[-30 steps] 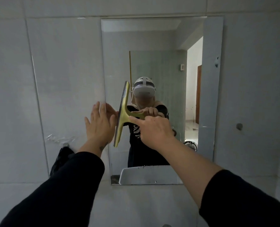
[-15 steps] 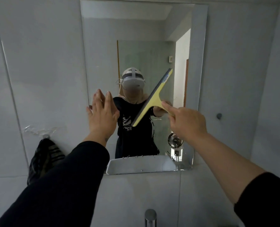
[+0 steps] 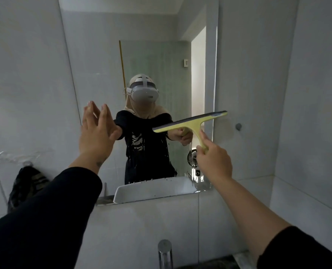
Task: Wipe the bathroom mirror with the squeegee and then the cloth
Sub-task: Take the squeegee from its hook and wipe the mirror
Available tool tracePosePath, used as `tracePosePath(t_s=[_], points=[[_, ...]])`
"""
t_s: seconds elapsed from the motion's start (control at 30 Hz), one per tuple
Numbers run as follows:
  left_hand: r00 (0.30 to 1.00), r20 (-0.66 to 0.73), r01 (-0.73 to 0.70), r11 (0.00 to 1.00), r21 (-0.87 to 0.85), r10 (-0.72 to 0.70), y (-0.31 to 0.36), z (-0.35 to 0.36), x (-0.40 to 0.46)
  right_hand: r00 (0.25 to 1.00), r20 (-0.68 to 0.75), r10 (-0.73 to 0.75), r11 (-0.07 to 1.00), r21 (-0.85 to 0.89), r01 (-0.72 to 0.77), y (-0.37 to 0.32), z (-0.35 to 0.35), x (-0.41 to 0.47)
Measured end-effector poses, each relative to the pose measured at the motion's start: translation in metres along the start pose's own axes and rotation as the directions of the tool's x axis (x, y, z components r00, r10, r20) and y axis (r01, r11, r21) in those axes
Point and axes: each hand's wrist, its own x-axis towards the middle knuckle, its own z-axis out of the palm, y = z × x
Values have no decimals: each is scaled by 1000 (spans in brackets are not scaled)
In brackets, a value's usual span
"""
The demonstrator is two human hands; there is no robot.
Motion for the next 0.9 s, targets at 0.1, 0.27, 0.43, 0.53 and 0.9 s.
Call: tracePosePath(t_s=[0.1,0.27,0.43,0.53,0.9], points=[[1000,-15,13,1000,10,-13,-2,2,-1,999,-16,52,995,84,-51,0,17,-10],[1000,-9,21,1000,-3,-21,-1,-2,-3,994,-38,105,971,218,-94,-11,46,-31],[999,-43,-2,999,-54,0,-4,-3,-1,994,-34,103,932,353,-84,-30,72,-50],[998,-68,-10,998,-70,5,-4,-3,-1,998,-31,53,946,323,-40,-41,83,-60],[999,-32,29,999,-46,-30,-4,4,2,888,275,-367,891,-170,421,-75,108,-78]])
